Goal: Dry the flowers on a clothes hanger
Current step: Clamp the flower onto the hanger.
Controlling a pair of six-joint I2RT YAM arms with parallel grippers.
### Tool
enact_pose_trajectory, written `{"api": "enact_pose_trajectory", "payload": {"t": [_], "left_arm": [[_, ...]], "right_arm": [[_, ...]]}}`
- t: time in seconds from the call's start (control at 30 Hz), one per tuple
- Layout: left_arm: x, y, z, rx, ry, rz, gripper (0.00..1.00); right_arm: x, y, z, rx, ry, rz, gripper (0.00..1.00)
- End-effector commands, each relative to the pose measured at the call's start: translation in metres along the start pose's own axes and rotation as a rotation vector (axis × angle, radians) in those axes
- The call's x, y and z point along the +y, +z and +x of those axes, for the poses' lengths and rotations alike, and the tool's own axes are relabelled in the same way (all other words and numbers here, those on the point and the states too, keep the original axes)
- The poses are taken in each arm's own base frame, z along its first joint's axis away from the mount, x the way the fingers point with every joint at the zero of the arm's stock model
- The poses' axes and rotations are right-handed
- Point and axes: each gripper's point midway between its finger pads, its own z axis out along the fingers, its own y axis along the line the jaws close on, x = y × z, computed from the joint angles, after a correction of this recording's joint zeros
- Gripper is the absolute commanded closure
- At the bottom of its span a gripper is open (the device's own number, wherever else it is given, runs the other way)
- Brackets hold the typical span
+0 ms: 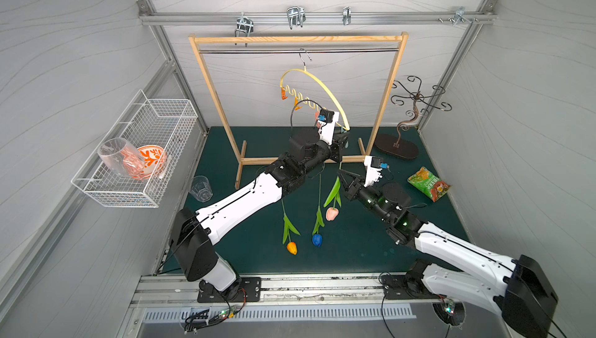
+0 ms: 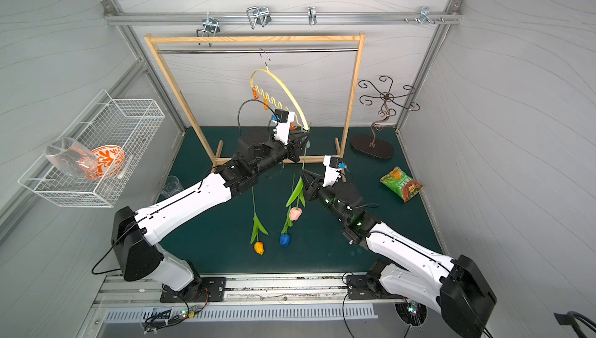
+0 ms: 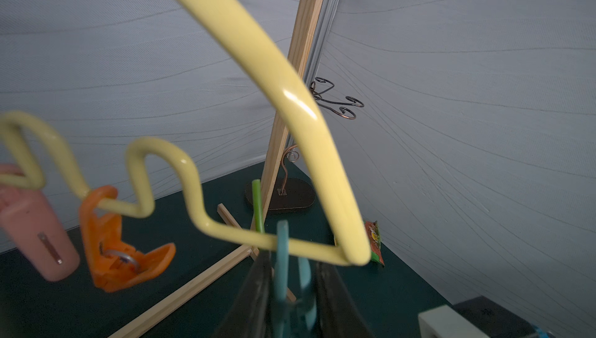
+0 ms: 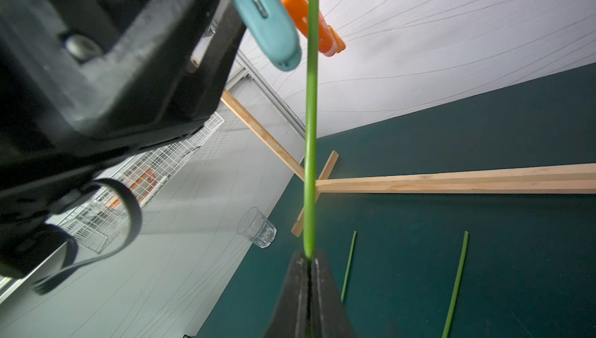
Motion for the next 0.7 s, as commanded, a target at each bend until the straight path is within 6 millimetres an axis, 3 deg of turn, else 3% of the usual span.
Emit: {"api": "enact_pose_trajectory", "payload": {"t": [0.0, 0.4, 0.67], "left_arm": [[-0.008, -0.006, -0.024, -0.066, -0.008, 0.017, 0.75], [-0.007, -0.004, -0.024, -0.066, 0.001, 0.010, 0.75], [-0.007, -0.001, -0.021, -0.060, -0.005, 0.014, 0.76]], "right_arm": [[0.018, -0.002, -0.012, -0.033, -0.004, -0.057, 1.00], [0.009, -0.011, -0.013, -0.068, 0.010, -0.020, 1.00], [0.019, -0.007, -0.016, -0.056, -0.004, -0.058, 1.00]]}}
